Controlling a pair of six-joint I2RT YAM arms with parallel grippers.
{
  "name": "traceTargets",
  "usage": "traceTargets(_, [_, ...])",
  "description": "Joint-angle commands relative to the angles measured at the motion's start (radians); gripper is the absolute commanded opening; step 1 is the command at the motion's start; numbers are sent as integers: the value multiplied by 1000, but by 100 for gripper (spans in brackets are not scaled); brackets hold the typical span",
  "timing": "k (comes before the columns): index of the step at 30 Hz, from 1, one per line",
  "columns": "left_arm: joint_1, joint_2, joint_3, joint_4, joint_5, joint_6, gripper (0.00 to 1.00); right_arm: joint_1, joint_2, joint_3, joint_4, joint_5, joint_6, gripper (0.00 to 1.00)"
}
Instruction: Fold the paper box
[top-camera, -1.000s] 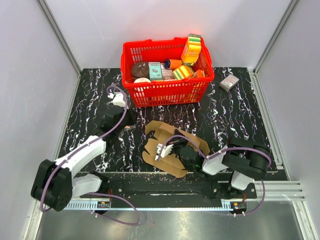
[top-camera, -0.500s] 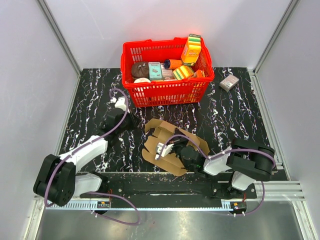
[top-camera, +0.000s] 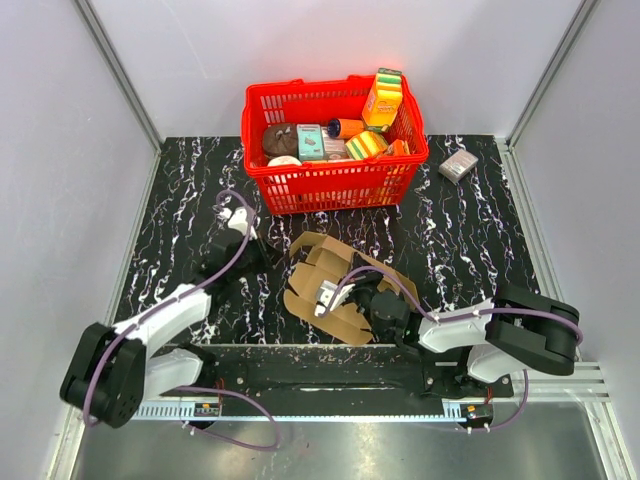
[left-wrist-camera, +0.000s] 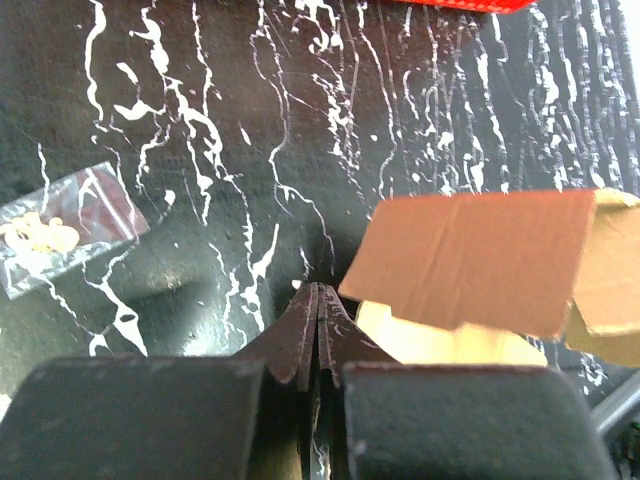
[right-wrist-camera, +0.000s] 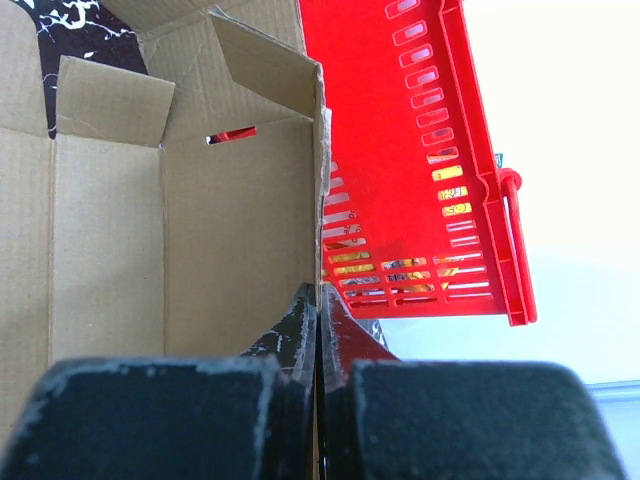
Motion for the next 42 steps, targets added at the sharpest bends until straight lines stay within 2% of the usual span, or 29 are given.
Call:
traceTargets(1, [1,-118,-65,73,60,-55,0,10,-39,-22,-6,-10,49,0])
traceTargets(11, [-30,-83,-135,286,219,-127,0,13,-27,-22,11,-14,68,0])
traceTargets(18, [-73,-66,-126,272,190,-116,0,13,-22,-21,20,-11,71,0])
traceTargets(26, [-116,69,-108,301,199,-113,0,11,-36,-21,17,-7,72,0])
traceTargets(42, [-120,169,-83,217,93,-89,0,13,-39,-14,13,-18,72,0])
